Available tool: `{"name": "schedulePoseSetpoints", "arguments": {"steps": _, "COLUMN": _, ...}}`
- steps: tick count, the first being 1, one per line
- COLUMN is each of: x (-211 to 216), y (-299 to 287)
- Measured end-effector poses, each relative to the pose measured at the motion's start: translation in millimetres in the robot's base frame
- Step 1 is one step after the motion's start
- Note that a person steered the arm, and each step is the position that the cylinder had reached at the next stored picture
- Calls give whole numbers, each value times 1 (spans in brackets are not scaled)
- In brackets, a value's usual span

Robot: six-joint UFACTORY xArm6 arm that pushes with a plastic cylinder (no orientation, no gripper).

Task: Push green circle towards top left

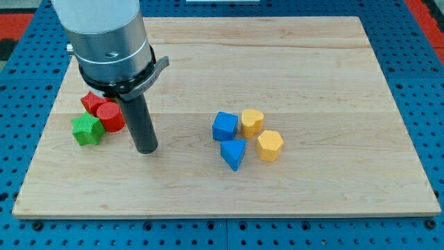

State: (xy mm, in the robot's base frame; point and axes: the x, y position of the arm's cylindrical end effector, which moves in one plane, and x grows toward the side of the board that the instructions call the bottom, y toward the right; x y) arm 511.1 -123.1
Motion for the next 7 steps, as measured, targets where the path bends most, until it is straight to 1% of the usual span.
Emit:
{"name": "schedulePoseSetpoints", "arguments": {"steps": 1, "x": 53, "y": -39}}
{"name": "schedulePoseSetpoints", "arguments": {"steps": 2, "x": 22, "y": -121}}
{"name": "schedulePoseSetpoints", "arguments": {"steps": 3, "x": -27, "y": -136}}
{"name": "schedulePoseSetpoints", "arguments": {"steps": 4, "x": -75, "y": -135}}
{"name": "schedulePoseSetpoints", "arguments": {"steps": 5, "x": -109, "y": -126}}
{"name": "schedulePoseSetpoints", "arguments": {"steps": 7, "x": -108, "y": -46}}
